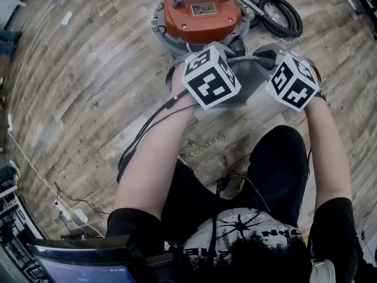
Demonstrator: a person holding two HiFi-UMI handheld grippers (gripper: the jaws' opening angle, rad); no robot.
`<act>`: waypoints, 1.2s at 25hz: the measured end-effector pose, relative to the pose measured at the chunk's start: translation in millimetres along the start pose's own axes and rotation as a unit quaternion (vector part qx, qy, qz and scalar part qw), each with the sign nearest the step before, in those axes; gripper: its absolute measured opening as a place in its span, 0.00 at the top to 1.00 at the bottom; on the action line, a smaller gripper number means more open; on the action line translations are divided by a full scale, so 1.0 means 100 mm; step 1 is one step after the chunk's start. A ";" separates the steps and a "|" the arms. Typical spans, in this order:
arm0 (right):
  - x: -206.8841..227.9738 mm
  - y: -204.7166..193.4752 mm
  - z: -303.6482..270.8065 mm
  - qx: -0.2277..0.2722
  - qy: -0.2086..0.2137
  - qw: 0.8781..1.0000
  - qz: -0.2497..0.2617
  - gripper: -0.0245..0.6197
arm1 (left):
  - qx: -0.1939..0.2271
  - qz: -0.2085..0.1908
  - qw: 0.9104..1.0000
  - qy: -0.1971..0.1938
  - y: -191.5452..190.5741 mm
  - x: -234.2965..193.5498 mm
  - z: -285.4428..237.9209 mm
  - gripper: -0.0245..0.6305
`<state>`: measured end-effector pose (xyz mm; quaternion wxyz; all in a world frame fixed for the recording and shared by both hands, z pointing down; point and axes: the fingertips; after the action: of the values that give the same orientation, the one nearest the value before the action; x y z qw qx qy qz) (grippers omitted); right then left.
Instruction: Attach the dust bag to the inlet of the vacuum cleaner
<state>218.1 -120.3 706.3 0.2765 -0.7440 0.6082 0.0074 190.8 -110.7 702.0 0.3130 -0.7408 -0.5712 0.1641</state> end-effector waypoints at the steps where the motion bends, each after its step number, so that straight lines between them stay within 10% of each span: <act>1: 0.00 0.01 0.01 0.000 -0.003 1.000 0.003 0.90 | 0.000 -0.001 1.000 0.000 0.00 0.00 0.01 0.90; 11: 0.00 0.28 0.07 -0.013 -0.051 0.994 0.093 0.90 | -0.026 0.042 0.998 -0.028 -0.22 0.04 -0.04 0.91; 21: 0.01 -0.05 0.00 -0.007 -0.059 0.998 0.022 0.90 | -0.020 -0.038 0.999 0.006 0.06 0.01 -0.03 0.90; 30: 0.04 0.30 0.07 -0.002 -0.074 0.995 0.066 0.89 | -0.034 0.050 0.998 -0.031 -0.21 0.02 -0.03 0.91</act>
<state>194.5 -124.5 686.9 0.3180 -0.7005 0.6337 0.0815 178.0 -106.5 718.4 0.2614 -0.7730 -0.5484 0.1828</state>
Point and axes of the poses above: the fingertips, and each gripper's own axes: z backward along the fingers, x to its right, y out of its top, and after that the axes turned 2 degrees about -x, right-handed
